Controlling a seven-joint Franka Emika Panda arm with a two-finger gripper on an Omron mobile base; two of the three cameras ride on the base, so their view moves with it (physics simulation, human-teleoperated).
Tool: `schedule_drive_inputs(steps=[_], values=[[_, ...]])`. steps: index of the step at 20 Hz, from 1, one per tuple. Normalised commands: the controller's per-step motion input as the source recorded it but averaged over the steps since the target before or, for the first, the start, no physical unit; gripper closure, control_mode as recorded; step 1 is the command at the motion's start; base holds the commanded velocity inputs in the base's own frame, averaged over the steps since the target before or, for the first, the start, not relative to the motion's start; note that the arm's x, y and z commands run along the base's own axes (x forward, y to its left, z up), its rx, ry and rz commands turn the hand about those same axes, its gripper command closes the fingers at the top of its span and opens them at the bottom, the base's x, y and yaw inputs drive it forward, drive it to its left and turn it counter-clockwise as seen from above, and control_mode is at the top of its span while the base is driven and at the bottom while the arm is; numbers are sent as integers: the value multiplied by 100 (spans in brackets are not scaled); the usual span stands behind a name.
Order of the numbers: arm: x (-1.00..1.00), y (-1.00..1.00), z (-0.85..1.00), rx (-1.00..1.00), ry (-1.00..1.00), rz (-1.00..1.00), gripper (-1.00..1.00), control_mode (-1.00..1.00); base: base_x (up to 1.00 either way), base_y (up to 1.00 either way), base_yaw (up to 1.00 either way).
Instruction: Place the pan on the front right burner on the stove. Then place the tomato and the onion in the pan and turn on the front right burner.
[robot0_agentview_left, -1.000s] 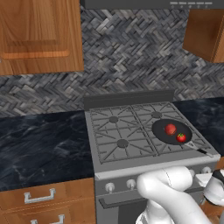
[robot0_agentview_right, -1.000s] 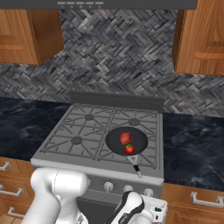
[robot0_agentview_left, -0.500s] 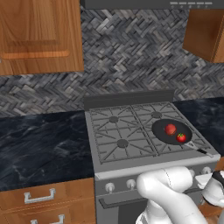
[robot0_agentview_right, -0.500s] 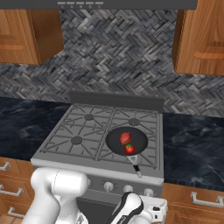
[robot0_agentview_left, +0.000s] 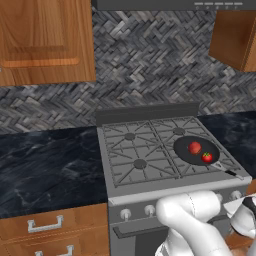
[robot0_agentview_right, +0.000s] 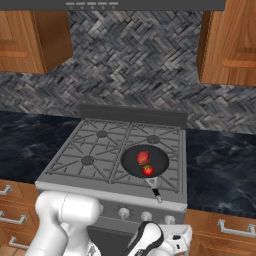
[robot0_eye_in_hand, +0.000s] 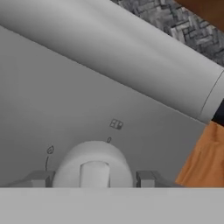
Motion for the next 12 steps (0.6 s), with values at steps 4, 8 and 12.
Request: schedule_drive_inputs(steps=[4, 8, 12], values=[[0, -15, -11, -24, 0, -6, 100, -100, 0, 0, 0], [0, -12, -5, -21, 0, -5, 100, -100, 0, 0, 0], [-6, -13, -11, -23, 0, -6, 100, -100, 0, 0, 0]])
